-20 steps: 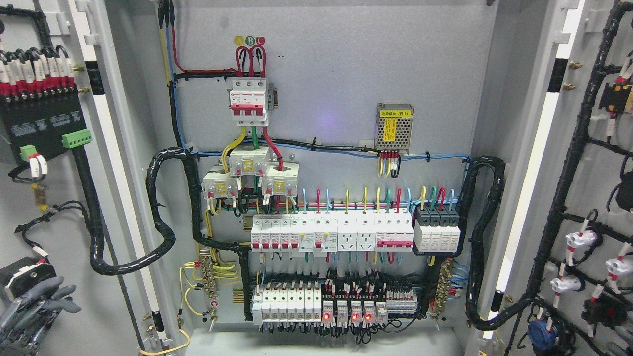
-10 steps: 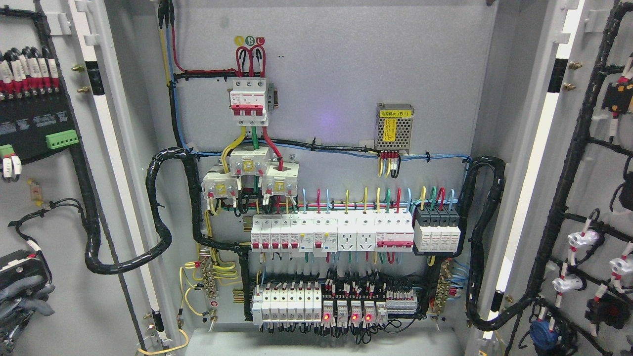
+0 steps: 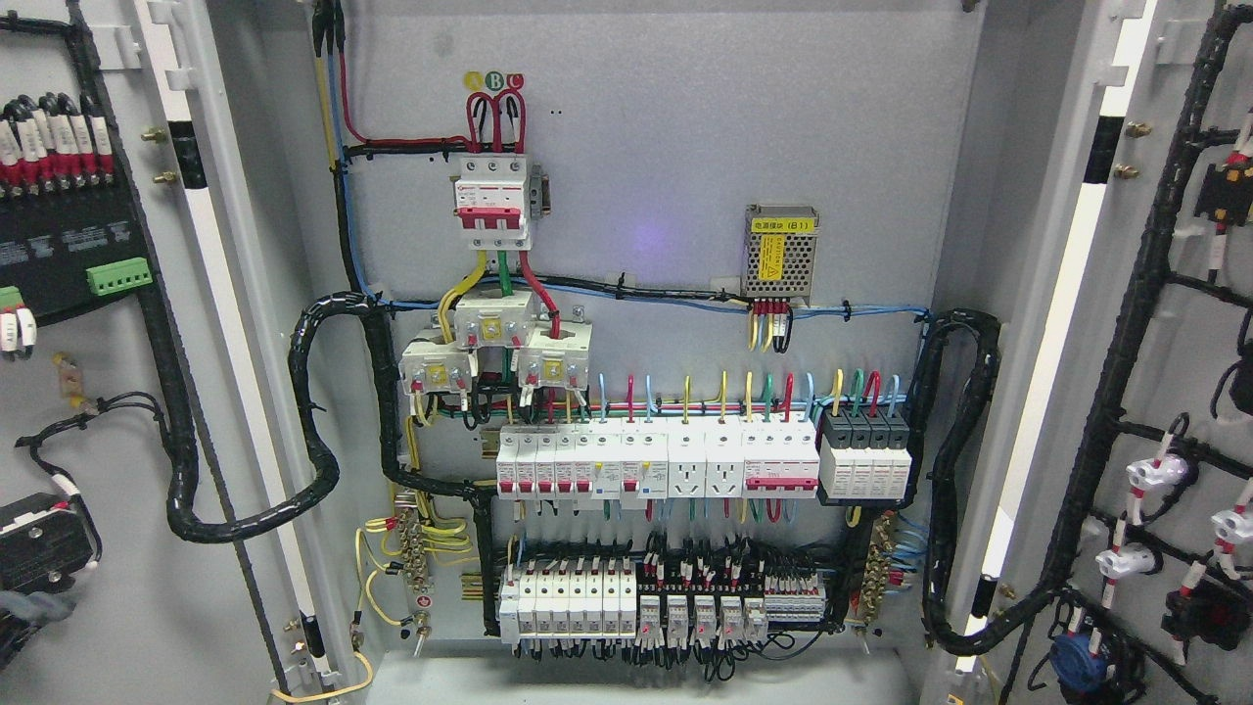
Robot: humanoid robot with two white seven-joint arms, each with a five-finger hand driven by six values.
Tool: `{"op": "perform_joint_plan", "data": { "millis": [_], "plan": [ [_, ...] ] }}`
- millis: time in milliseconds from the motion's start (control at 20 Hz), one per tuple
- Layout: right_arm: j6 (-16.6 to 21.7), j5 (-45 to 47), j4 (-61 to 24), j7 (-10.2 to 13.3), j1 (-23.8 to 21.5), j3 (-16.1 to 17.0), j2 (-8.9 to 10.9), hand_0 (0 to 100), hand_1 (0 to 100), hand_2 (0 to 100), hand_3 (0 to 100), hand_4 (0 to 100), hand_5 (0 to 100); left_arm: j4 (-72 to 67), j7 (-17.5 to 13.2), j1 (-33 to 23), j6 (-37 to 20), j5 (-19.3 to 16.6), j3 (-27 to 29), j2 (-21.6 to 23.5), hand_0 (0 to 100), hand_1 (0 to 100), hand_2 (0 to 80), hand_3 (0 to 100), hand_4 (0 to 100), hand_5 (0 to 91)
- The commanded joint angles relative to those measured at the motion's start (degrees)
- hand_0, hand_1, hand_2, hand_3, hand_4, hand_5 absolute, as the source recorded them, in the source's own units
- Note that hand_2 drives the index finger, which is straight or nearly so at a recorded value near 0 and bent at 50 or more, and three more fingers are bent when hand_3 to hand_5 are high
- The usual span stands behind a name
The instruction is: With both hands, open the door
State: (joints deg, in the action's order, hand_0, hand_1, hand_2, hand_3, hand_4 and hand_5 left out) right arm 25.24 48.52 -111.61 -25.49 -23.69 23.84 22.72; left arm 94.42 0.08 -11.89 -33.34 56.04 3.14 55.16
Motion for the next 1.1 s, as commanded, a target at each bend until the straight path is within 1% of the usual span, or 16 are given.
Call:
{"op": "perform_joint_plan", "data": {
  "millis": [0, 401, 501, 751, 1052],
  "plan": [
    [-0.02, 0.09, 1.04, 0.09, -0.75, 1.3, 0.05, 0, 0, 0, 0, 0, 0, -3.89, -0.08, 0.03, 0.47, 1.26, 0.37, 1.0, 0, 0, 0.0, 0, 0, 0.0],
    [-0.02, 0.09, 2.27, 0.09, -1.27, 2.35, 0.05, 0, 0, 0, 0, 0, 0, -5.47, -0.08, 0.03, 0.47, 4.25, 0.46, 2.32, 0, 0, 0.0, 0, 0, 0.0],
    [-0.02, 0.09, 2.88, 0.09, -1.36, 2.7, 0.05, 0, 0, 0, 0, 0, 0, -6.08, -0.17, 0.03, 0.47, 4.51, 0.46, 2.67, 0, 0, 0.0, 0, 0, 0.0],
    [-0.02, 0.09, 3.5, 0.09, -1.36, 3.14, 0.05, 0, 0, 0, 0, 0, 0, -8.19, -1.58, 0.12, 0.39, 7.06, 0.46, 3.81, 0, 0, 0.0, 0, 0, 0.0],
    [-0.02, 0.09, 3.41, 0.09, -1.36, 3.23, 0.13, 0, 0, 0, 0, 0, 0, -9.6, -1.58, 0.29, 0.47, 7.33, 0.28, 3.9, 0, 0, 0.0, 0, 0, 0.0]
  ]
}}
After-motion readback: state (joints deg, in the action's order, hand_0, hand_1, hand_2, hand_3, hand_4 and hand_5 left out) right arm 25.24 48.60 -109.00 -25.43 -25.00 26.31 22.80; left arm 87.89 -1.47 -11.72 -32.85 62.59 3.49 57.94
